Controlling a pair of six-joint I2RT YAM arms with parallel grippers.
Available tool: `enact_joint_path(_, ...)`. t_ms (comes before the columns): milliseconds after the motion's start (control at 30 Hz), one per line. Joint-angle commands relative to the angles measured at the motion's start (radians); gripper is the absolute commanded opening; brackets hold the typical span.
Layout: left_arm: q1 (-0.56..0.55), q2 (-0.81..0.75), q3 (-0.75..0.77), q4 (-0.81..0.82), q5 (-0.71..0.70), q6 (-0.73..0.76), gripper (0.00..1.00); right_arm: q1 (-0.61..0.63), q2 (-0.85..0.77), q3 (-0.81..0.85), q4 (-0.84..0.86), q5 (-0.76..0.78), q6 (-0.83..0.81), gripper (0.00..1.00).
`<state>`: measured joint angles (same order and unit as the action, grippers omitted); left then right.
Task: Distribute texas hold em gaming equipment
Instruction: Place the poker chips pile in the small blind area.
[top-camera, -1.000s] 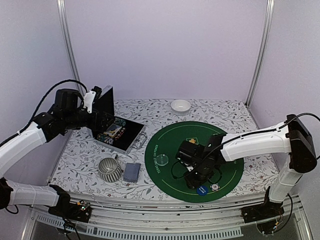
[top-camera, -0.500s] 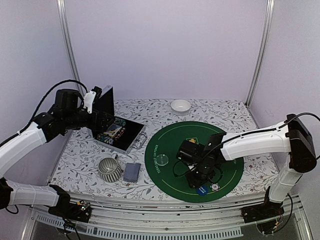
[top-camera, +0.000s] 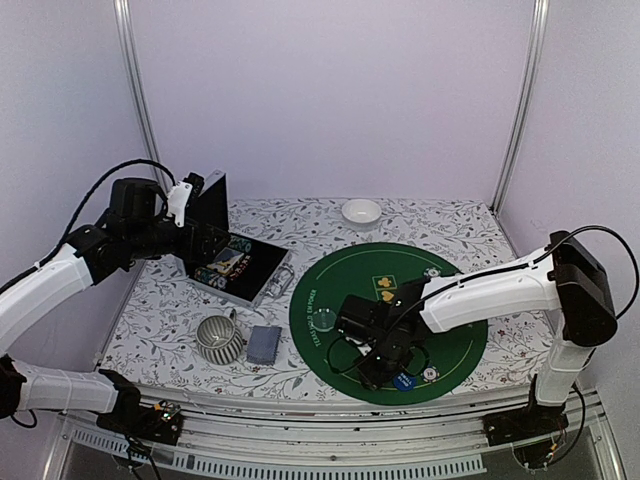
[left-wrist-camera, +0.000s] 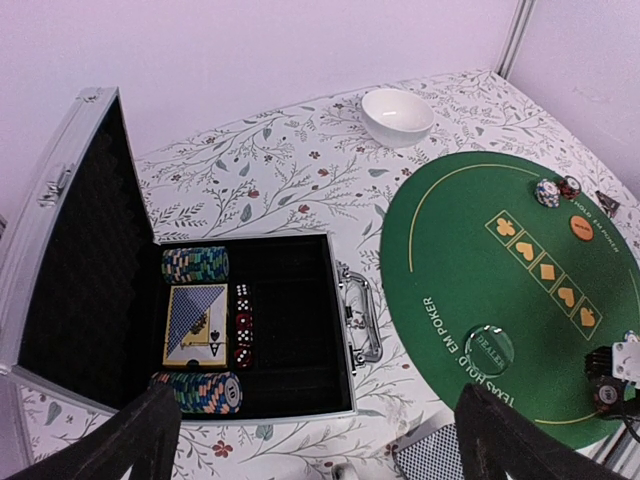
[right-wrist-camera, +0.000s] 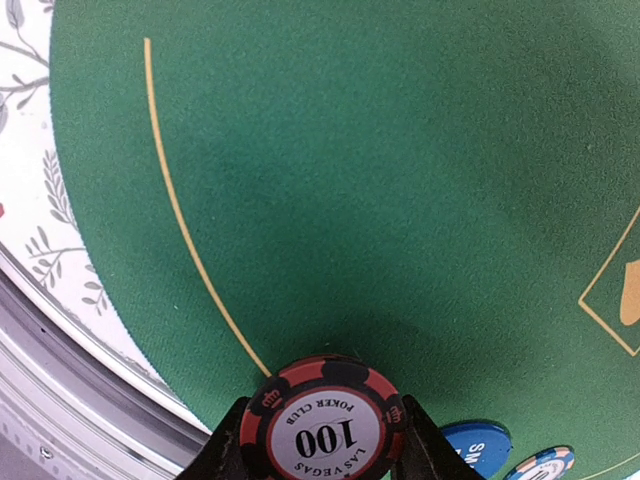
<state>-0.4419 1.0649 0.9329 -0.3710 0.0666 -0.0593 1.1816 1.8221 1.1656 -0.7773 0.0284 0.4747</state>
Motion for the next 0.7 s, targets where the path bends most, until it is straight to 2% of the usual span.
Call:
enact_joint_path(0,-0.004,-0.006,-0.013,0.023,0.003,0.009,0.98,0.0,0.015,-0.01,-0.011,0.019,-0.018,0.05)
enact_joint_path(100,-0.004,0.0,-0.016,0.028,-0.002,0.011,0.98,0.0,0.027,-0.002,-0.043,0.038,-0.026,0.1)
enact_joint_path(267,-0.006,0.011,-0.014,0.026,-0.005,0.018,0.98,0.0,0.04,0.001,-0.043,0.018,-0.053,0.32)
enact_joint_path(333,-0.006,0.011,-0.015,0.025,-0.029,0.022,0.98,0.0,0.039,-0.001,-0.038,0.024,-0.06,0.36)
enact_joint_path(533,-0.006,0.015,-0.015,0.026,-0.035,0.028,0.98,0.0,0.047,-0.01,-0.037,0.013,-0.074,0.39)
enact_joint_path(667,-0.003,0.01,-0.016,0.027,-0.044,0.032,0.98,0.0,0.027,-0.022,-0.054,-0.003,-0.05,0.51)
